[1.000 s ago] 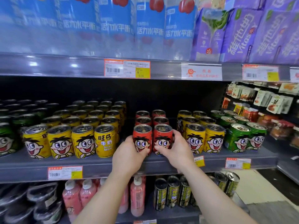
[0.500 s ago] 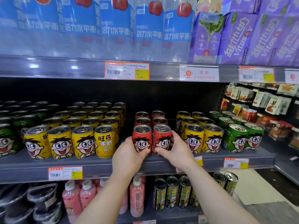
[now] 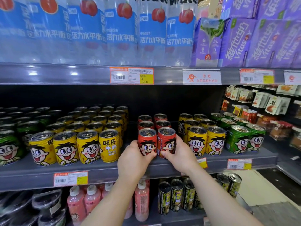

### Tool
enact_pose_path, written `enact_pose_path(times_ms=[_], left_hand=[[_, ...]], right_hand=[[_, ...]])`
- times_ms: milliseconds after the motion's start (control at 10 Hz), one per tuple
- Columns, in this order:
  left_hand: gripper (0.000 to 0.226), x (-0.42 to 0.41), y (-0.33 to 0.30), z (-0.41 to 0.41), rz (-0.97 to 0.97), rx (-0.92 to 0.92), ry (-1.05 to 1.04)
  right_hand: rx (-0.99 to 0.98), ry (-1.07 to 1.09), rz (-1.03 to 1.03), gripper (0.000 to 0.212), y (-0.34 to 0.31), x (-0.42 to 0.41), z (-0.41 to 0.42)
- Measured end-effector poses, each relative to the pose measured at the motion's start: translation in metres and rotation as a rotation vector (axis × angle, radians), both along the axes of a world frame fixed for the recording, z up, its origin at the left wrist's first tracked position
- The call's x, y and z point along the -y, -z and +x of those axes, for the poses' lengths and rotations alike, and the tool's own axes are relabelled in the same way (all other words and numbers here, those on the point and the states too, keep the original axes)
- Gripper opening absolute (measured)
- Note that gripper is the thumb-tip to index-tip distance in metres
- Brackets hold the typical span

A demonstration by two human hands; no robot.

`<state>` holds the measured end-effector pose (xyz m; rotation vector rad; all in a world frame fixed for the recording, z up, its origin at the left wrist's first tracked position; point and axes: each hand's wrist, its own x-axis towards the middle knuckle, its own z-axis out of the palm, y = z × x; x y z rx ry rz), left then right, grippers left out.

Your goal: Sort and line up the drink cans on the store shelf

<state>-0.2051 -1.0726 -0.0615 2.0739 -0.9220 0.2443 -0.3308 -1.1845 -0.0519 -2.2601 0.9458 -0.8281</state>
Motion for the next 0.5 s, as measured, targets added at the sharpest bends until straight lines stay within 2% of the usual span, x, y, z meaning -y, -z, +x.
enact_pose_path(times_ms=[200, 300, 400, 500], left_hand=[[0.061, 0.0, 0.001, 0.001, 0.009, 0.013, 0.0], [0.063, 0.0, 0.0, 0.0, 0.028, -0.01, 0.023], [0.07, -0.003, -0.002, 0.0, 0.023, -0.071, 0.054], [0.079, -0.009, -0.005, -0.009, -0.038, -0.05, 0.026]], right_hand=[[-0.046, 0.025, -0.007, 0.069, 0.0, 0.0, -0.001], [-0.073, 0.04, 0.005, 0.077, -0.001, -0.002, -0.002], [-0.013, 0.07, -0.059, 0.076, 0.001, -0.008, -0.007], [0.035, 0.108, -0.069, 0.073, 0.0, -0.023, -0.022]])
